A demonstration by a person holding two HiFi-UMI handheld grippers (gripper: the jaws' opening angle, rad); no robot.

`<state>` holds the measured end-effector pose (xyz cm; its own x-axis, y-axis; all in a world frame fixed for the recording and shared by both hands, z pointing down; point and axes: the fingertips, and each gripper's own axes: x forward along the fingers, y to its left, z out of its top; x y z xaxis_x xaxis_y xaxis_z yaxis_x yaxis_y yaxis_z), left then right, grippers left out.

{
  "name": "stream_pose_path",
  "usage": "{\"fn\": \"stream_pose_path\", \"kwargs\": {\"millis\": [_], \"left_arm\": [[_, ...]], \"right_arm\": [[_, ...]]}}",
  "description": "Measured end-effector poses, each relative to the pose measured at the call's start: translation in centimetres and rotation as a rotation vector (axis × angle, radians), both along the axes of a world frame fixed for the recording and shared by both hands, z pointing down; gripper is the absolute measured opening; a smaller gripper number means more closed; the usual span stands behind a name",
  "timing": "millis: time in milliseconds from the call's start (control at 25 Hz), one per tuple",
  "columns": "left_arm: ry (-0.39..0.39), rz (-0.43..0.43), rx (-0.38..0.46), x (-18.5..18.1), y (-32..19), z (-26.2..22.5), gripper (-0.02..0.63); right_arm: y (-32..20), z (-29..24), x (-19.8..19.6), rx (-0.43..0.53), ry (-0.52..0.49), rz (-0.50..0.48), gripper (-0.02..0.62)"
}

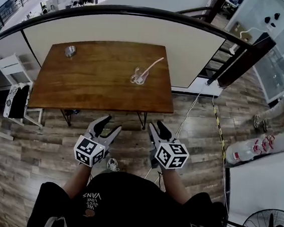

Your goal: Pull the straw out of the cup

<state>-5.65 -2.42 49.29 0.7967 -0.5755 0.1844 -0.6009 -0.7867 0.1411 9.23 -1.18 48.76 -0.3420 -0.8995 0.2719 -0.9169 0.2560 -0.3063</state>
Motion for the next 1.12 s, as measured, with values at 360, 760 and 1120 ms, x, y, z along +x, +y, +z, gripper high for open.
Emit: {"fn": "stream_pose_path", "kwargs": {"millis": [360, 760, 1120], "left_arm": [[-0.018, 0.087, -0.018, -2.1, -6.9, 1.3, 0.209], [-0.014, 0.125, -0.051, -1.3, -11.1, 2.7, 0.210], [-0.007, 0.066, -0.065, 0.6, -15.1, 3.2, 0.210]], "right_arm": [[-5.8, 1.1, -1.6, -0.014, -0.020, 0.104, 0.132], [-9.1, 2.1, -0.4, -0.044, -0.024, 0.168, 0.132], [-15.0, 2.3, 2.0, -0.055, -0.025, 0.120, 0.132]]}}
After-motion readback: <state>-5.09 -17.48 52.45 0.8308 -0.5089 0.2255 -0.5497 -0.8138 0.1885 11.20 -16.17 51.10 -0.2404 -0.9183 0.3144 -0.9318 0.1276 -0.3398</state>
